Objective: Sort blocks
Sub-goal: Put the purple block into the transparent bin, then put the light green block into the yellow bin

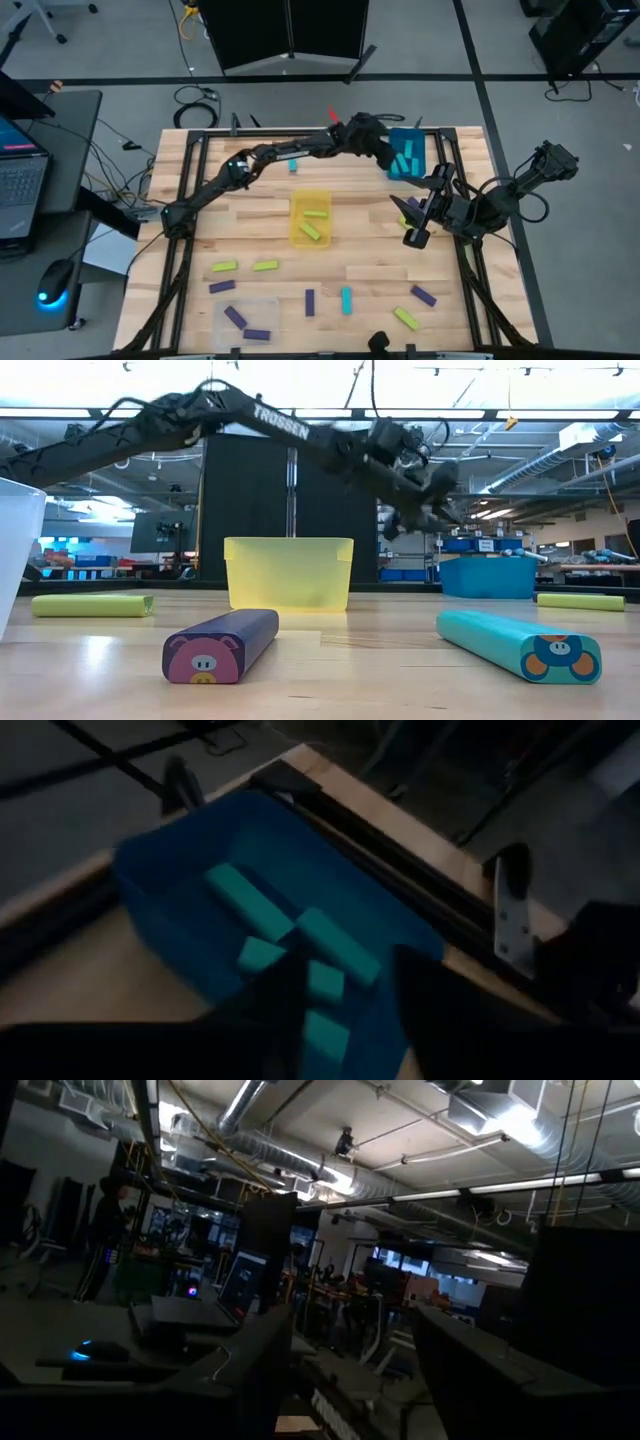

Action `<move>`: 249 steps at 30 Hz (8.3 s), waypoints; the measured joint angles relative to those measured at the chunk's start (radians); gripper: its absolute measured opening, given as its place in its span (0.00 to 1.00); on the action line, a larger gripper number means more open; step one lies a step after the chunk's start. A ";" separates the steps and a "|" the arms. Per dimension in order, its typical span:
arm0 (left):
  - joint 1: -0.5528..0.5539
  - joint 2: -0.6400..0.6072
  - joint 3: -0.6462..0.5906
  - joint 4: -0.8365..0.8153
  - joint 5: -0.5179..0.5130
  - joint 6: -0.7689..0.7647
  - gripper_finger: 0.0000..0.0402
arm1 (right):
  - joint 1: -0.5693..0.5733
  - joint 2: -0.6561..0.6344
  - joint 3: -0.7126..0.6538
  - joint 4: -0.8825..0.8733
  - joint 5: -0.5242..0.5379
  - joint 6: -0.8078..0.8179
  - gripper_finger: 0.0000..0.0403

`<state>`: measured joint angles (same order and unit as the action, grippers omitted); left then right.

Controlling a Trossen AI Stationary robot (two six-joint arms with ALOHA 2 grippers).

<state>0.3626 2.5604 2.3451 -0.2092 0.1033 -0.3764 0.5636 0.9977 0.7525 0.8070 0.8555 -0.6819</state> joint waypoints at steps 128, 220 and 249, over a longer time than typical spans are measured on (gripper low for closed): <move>-0.509 -1.822 -1.564 0.084 -0.520 0.235 0.03 | -0.497 0.074 -0.457 -1.492 -0.407 1.789 0.29; -0.711 -2.133 -1.846 0.106 -0.682 0.105 0.03 | -0.177 1.407 1.388 -1.054 -0.761 0.642 0.51; -0.711 -2.019 -1.846 -0.139 -0.715 -0.155 0.05 | -0.385 0.906 0.489 -0.352 -0.710 0.703 0.01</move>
<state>-0.3485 0.5418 0.4988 -0.3486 -0.6120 -0.5312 0.1785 1.9034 1.2417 0.4553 0.1452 0.0208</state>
